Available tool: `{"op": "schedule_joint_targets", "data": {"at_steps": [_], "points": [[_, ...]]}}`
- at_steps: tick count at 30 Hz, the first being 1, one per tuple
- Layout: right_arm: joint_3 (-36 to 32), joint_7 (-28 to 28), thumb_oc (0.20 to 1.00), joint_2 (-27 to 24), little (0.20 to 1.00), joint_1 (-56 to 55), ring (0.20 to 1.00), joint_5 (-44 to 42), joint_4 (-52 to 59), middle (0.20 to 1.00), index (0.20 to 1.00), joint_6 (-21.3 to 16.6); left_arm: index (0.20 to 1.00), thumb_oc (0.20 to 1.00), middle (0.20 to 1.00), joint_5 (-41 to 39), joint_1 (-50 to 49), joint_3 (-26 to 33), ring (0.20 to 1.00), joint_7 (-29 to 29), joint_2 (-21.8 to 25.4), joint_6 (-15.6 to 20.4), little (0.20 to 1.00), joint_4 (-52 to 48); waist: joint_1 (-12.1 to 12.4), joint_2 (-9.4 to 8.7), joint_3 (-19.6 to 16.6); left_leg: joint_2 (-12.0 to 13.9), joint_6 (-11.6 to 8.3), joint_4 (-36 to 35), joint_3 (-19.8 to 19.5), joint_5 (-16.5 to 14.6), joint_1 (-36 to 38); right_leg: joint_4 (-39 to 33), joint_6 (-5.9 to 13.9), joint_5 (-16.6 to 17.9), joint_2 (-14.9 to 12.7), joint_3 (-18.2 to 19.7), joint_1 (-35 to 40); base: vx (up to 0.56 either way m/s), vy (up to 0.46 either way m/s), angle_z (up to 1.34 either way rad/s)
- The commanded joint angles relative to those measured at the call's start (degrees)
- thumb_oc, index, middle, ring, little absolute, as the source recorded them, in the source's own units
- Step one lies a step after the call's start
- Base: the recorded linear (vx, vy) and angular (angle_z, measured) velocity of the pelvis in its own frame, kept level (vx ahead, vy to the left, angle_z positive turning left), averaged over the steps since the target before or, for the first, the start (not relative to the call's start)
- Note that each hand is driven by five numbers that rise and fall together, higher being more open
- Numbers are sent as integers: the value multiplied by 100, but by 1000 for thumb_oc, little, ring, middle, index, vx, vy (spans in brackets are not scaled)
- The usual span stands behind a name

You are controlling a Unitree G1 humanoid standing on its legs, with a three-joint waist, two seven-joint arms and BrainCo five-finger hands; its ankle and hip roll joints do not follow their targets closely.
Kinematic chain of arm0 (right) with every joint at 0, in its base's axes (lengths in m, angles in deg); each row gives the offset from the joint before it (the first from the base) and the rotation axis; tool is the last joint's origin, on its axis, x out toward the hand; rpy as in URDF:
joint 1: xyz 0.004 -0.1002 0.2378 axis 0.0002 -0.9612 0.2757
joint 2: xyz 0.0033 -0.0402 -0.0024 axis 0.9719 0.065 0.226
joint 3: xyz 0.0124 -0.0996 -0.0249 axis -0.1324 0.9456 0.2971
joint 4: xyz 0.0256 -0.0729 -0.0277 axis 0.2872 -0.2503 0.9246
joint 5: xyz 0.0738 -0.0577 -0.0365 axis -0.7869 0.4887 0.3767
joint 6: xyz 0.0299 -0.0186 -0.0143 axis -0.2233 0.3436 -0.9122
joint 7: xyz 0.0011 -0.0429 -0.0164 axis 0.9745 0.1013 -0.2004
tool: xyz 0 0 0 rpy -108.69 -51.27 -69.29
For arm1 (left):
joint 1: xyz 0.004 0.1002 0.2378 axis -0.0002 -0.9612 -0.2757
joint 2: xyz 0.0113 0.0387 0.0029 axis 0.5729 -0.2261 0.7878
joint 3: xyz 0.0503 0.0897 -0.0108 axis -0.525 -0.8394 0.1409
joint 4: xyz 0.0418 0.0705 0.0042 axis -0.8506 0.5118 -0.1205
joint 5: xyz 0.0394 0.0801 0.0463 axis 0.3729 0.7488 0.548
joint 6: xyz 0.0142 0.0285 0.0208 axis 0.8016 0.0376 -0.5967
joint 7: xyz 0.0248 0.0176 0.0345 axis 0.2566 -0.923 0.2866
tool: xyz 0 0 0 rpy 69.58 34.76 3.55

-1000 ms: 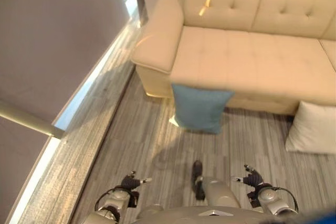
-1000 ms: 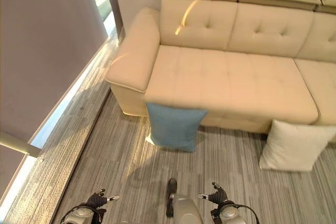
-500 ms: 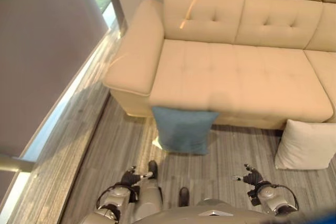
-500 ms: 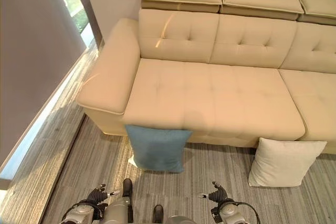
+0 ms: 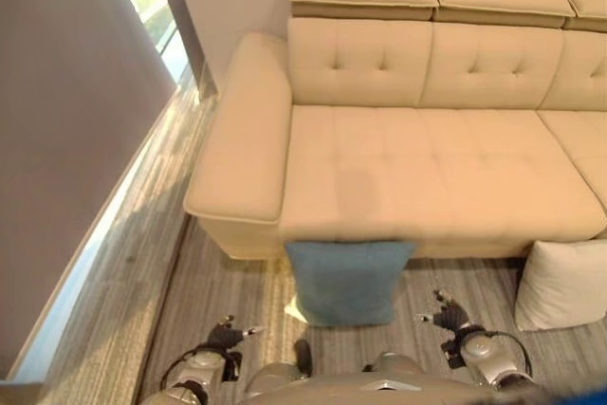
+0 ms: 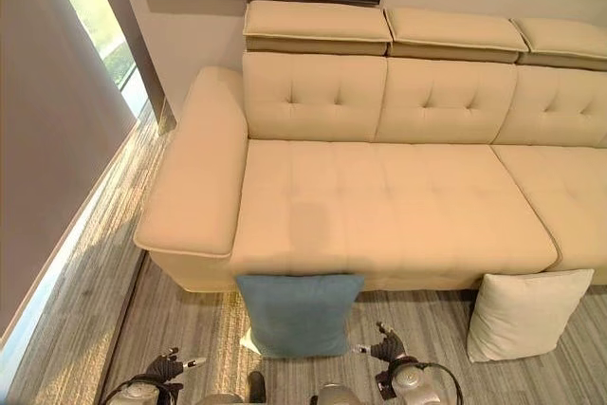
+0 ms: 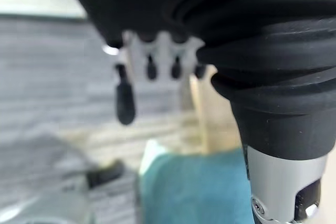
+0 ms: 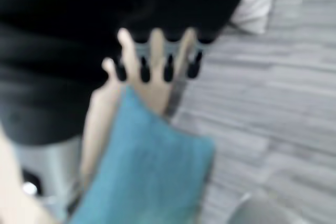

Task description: Pick up all the scattered cushions and arrange them neatly on the sofa.

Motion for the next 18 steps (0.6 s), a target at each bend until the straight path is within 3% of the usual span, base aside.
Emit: {"op": "schedule_joint_targets", "data": {"at_steps": [1,5,13,18], "points": [[-84,-54,1000,-260,1000,174,1000,11,-70,1000,1000,-50,1000,1000,1000,23,7,182,1000,-3,117,42,1000,-142,-21,-15,123,303,-290,809,-270,-465,-334,-1696,35,1476,129,14,105,46,-31,-4],[-102,-65,1000,-279,1000,142,1000,37,-36,1000,1000,-51,1000,1000,1000,85,36,152,1000,-25,99,55,1000,-83,-86,-52,179,256,-320,795,-329,-529,-228,-1944,70,1487,176,159,145,65,-71,7],[-37,-78,1000,-320,1000,45,1000,84,-66,1000,1000,-91,1000,1000,1000,111,6,201,1000,12,92,72,1000,-89,-54,-148,48,367,-518,701,-329,-472,-244,-2598,-29,1406,321,-37,583,51,-121,7],[9,-232,1000,-363,1000,148,1000,43,-3,1000,1000,-138,1000,1000,1000,-67,275,170,1000,258,156,153,1000,-355,-35,-161,242,441,-590,668,-376,-381,-480,-2703,-80,1401,342,-141,494,-50,-74,13]]}}
